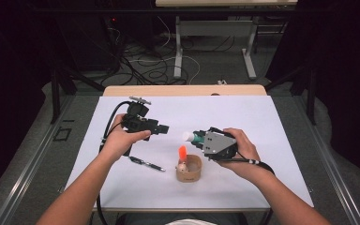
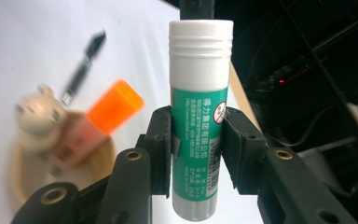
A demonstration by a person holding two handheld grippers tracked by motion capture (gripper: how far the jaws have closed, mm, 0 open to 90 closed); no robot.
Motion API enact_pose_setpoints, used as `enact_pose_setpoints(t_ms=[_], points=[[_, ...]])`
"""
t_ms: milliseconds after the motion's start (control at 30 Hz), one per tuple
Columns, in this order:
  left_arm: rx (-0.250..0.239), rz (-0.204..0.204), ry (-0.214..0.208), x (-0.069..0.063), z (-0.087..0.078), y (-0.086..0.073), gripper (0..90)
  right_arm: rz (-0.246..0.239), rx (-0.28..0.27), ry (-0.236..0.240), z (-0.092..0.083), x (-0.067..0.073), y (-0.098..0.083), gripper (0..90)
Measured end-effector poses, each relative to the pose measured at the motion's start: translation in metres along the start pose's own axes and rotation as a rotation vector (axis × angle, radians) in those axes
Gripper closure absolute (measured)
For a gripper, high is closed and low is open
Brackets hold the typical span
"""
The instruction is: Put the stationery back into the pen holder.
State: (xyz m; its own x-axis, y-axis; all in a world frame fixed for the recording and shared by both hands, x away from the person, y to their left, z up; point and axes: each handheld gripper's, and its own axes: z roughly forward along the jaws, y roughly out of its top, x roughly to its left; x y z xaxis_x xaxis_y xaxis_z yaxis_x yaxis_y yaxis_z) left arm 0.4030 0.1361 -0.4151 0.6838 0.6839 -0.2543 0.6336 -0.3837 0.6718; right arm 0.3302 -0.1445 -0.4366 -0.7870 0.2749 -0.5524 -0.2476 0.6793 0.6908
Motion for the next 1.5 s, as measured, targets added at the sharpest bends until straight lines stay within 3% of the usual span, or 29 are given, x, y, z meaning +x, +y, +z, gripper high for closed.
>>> enact_pose_setpoints(t_ms=[133,267,367,633,700,1133,1233,1500], points=[[-0.043,0.038,0.041,-0.001,-0.008,-0.009,37.2,0.110,-0.054,0.024,-0.005,0.002,-0.004,65.4],[-0.078,0.034,0.053,0.001,-0.010,-0.019,34.2,0.226,-0.101,0.055,-0.007,0.006,-0.011,65.4],[-0.079,0.073,0.067,0.003,-0.009,-0.026,33.0,0.298,-0.131,0.079,-0.005,0.011,-0.018,65.4],[-0.068,0.121,0.146,0.004,-0.004,-0.047,25.6,0.459,-0.214,0.114,-0.002,0.021,-0.036,65.4],[-0.075,0.116,0.142,0.006,-0.003,-0.052,21.7,0.497,-0.238,0.120,-0.001,0.025,-0.039,65.4],[-0.092,0.061,0.149,0.021,0.002,-0.083,17.5,0.595,-0.276,0.146,0.015,0.039,-0.055,65.3],[-0.098,0.047,0.142,0.024,0.004,-0.089,17.5,0.591,-0.266,0.151,0.018,0.040,-0.058,65.3],[-0.072,0.080,0.157,0.024,0.009,-0.097,17.6,0.616,-0.265,0.171,0.026,0.046,-0.067,65.3]])
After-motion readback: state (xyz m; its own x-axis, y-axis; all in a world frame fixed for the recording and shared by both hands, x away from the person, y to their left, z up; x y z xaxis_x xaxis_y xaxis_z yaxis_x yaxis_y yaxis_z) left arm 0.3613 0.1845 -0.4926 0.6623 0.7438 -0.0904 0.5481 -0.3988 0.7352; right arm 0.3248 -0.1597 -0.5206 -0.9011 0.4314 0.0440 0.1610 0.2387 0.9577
